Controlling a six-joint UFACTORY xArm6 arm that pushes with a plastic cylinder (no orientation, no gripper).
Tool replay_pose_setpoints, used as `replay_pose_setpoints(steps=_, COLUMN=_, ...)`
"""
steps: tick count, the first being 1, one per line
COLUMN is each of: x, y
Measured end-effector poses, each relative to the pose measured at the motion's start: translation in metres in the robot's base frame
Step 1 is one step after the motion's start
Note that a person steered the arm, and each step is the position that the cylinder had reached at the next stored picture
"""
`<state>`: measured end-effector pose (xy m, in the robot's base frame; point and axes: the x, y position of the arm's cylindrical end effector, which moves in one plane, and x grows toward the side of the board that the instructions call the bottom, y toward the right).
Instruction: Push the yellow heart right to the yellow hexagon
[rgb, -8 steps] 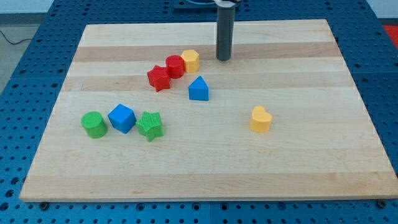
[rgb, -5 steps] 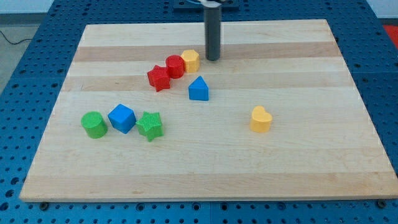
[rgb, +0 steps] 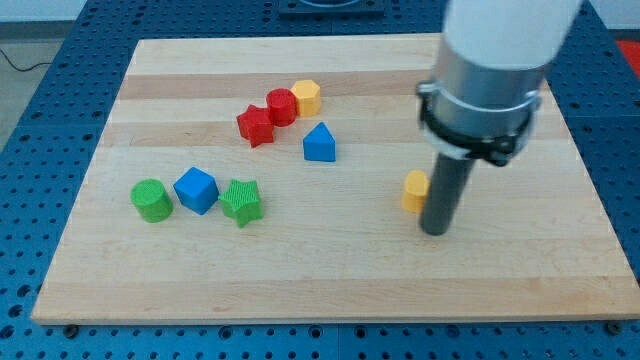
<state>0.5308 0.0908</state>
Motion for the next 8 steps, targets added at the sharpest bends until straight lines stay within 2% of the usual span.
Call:
replay_pose_setpoints(steps=1, x=-0.008, y=-0.023)
replay_pose_setpoints(steps=3, x=-0.066, y=0.065)
replay_pose_setpoints(steps=4, x=-0.117, y=0.068)
replay_pose_setpoints(steps=5, x=-0.125, y=0.067)
replay_pose_setpoints(steps=6, x=-0.091, y=0.066)
replay_pose_setpoints(steps=7, x=-0.093, y=0.031)
replay_pose_setpoints(steps=8, x=-0.122, y=-0.003)
